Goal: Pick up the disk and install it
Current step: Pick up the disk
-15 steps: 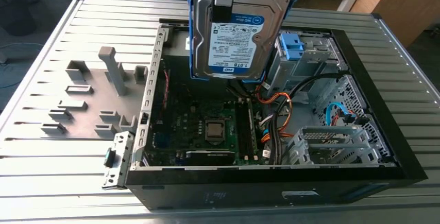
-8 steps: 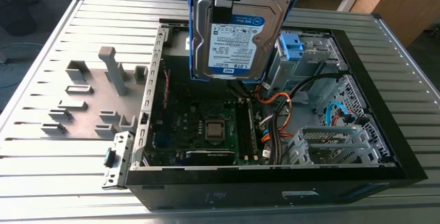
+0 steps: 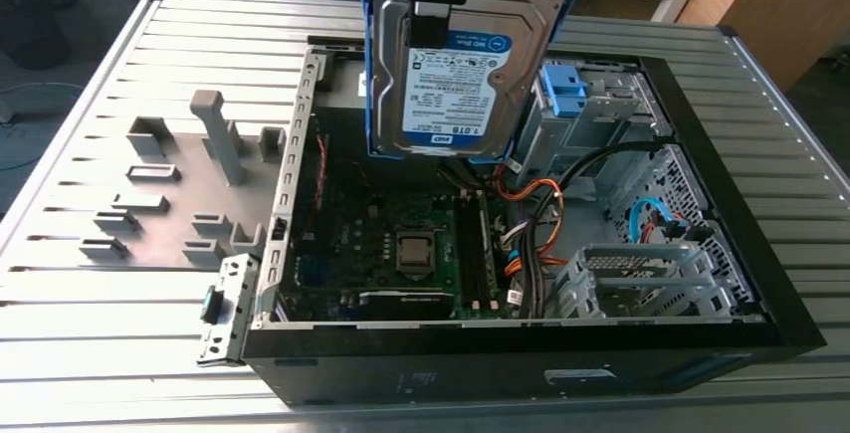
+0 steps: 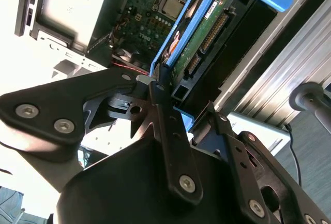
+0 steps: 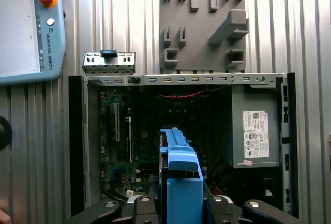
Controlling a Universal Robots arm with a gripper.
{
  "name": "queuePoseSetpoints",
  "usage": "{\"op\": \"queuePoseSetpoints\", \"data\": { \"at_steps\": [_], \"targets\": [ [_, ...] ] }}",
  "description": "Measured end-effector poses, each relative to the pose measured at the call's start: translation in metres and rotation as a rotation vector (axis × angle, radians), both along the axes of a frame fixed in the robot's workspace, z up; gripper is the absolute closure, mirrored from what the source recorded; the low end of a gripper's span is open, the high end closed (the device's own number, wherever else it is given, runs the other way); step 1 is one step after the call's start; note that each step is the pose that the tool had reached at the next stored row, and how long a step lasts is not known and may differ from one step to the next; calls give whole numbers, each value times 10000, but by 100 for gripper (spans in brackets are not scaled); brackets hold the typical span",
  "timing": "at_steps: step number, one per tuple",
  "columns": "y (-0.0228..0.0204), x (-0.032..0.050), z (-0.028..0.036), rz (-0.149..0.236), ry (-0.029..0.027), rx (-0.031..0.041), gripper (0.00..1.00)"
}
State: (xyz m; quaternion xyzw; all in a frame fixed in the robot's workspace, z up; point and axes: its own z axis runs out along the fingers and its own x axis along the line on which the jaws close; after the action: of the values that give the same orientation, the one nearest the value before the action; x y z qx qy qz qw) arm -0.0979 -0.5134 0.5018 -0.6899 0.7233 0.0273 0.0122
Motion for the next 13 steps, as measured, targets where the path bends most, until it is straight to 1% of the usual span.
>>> {"op": "queuePoseSetpoints", "data": {
  "at_steps": [5, 13],
  "targets": [
    [-19, 0, 0, 0, 0, 0, 64],
    [-60, 0, 0, 0, 0, 0, 64]
  ]
}}
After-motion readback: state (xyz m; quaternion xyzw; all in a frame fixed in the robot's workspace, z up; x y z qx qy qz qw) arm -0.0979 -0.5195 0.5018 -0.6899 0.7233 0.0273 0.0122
